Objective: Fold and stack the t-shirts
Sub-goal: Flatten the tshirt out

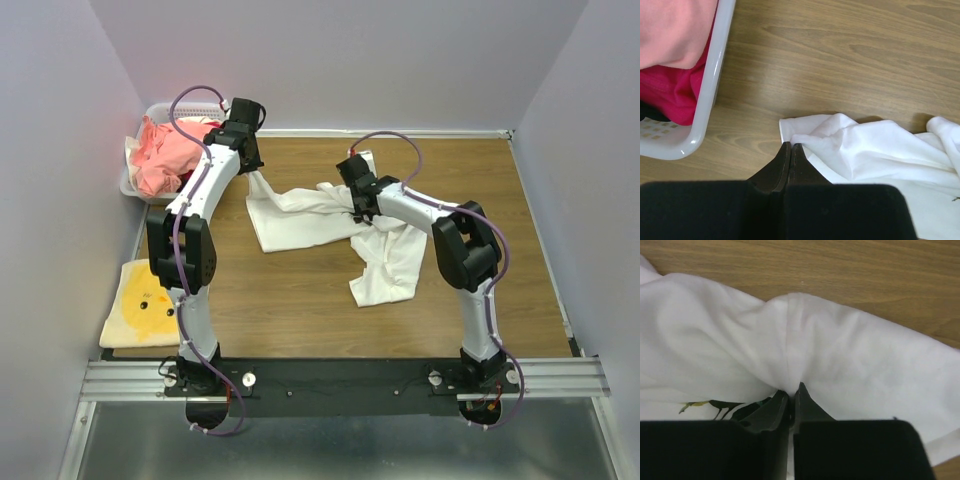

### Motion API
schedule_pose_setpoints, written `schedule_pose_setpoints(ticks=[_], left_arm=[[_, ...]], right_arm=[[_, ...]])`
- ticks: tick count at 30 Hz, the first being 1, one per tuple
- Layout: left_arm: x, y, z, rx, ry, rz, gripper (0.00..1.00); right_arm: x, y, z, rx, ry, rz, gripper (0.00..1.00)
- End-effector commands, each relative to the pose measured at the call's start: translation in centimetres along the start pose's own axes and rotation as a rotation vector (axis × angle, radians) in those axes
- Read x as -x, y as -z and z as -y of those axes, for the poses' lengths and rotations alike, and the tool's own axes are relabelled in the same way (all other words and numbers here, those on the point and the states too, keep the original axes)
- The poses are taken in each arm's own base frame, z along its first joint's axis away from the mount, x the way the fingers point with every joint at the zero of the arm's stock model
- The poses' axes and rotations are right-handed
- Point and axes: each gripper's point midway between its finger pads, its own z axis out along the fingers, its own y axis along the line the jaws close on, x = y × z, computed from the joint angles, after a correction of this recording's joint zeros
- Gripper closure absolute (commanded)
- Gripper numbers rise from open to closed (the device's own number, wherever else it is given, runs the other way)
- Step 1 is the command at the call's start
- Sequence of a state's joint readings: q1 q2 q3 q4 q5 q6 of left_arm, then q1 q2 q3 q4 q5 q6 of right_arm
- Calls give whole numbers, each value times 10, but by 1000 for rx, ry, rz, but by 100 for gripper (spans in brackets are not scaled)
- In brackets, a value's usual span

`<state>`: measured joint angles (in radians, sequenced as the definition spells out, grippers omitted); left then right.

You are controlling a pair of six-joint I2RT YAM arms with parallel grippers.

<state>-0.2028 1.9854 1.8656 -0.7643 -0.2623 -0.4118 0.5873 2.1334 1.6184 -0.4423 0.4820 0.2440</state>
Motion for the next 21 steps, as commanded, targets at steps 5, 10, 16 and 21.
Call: schedule_pose_setpoints(ticks=[5,10,16,21], left_arm=[[40,29,-25,95,36,109,100],[87,66,-35,109,88,226,100],[143,114,-40,68,148,368,100],[177,157,-40,-17,178,489,100]], right_arm=[[41,52,74,-286,-66,126,95],[67,82,117,-369,-134,191,99],[116,134,176,-464,-234,314,99],[149,182,210,-501,-310,418,99]])
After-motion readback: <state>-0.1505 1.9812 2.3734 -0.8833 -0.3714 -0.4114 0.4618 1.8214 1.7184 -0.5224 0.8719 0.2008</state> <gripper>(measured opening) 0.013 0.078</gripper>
